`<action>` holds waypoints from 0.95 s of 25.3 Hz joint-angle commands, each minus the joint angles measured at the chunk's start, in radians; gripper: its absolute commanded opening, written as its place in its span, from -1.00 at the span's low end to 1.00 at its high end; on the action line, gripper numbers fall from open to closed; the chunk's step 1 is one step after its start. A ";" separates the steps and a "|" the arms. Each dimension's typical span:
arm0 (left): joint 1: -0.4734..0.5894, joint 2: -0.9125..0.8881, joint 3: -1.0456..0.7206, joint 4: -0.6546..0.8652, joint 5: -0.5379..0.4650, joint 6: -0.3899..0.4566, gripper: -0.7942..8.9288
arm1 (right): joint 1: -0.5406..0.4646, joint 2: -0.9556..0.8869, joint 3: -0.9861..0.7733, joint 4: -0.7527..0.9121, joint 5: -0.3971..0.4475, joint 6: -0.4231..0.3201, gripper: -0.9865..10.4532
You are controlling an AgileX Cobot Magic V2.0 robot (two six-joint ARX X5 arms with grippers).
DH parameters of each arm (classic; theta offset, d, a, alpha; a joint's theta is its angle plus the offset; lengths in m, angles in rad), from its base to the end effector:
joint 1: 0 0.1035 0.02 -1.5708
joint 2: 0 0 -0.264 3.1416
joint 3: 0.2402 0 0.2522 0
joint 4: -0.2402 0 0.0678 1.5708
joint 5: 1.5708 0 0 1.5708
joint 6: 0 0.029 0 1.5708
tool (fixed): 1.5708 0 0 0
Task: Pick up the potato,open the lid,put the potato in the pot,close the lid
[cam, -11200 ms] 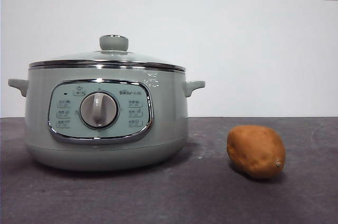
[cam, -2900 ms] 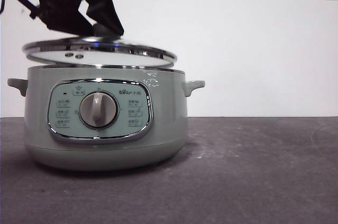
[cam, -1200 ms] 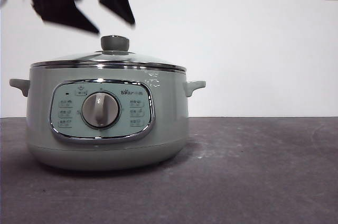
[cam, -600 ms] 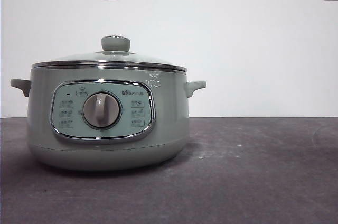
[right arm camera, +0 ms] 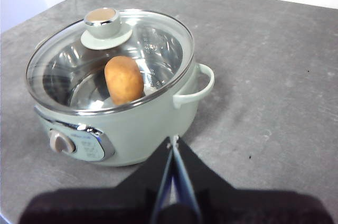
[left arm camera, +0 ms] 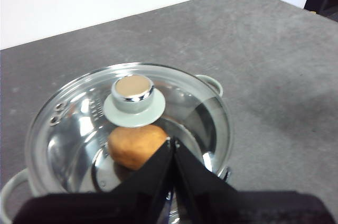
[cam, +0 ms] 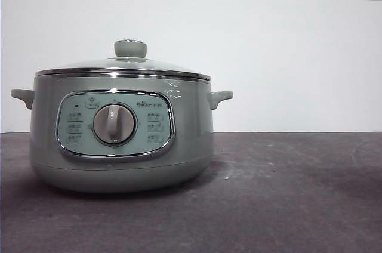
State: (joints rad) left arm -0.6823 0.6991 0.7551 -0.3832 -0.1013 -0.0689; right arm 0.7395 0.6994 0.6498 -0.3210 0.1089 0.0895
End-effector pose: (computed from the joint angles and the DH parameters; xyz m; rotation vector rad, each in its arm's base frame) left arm 0.1188 -0.0927 0.3159 0.0603 0.3261 -0.5645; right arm 0.1171 0.1026 0.2862 -0.0694 0.3706 0.6068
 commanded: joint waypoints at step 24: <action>0.249 -0.232 -0.091 -0.033 0.114 0.095 -0.84 | 0.000 -0.003 -0.008 -0.011 0.003 0.010 -0.83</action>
State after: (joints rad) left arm -0.4740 0.4873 0.6971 -0.4168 -0.0044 0.0090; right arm 0.7395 0.6975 0.6502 -0.3393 0.1085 0.0902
